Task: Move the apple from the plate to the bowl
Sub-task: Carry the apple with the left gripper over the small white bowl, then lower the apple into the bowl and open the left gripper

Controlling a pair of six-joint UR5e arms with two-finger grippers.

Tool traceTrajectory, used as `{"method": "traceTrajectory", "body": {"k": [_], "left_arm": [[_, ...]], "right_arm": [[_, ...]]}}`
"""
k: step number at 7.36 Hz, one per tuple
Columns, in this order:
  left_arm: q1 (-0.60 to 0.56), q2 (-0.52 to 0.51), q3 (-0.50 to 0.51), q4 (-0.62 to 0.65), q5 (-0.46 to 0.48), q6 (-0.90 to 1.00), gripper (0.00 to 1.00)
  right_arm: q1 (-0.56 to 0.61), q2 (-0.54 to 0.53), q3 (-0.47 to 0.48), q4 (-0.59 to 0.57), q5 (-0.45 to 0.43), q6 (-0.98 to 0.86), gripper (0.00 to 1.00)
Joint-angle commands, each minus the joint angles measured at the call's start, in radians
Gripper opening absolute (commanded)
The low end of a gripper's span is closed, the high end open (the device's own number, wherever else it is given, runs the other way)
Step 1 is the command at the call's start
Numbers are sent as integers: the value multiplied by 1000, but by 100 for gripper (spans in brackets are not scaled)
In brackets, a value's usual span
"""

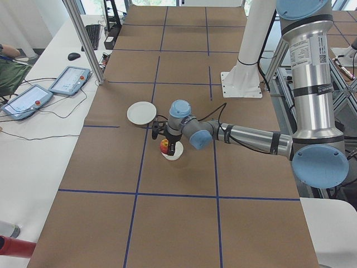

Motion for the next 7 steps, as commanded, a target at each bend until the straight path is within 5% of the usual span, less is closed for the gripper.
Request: {"method": "traceTrajectory", "body": {"k": [1, 4, 5, 6, 7], "left_arm": [[85, -14, 48, -77, 8, -101, 10], [119, -63, 88, -77, 10, -135, 10], [120, -71, 100, -77, 11, -135, 30], [120, -71, 100, -77, 14, -136, 65], [120, -71, 100, -77, 34, -136, 87]], "right_arm": [[0, 0, 1, 0, 1, 0, 100], [-1, 0, -1, 0, 1, 0, 100], [0, 0, 1, 0, 1, 0, 100], [-1, 0, 1, 0, 1, 0, 100], [-1, 0, 1, 0, 1, 0, 100]]}}
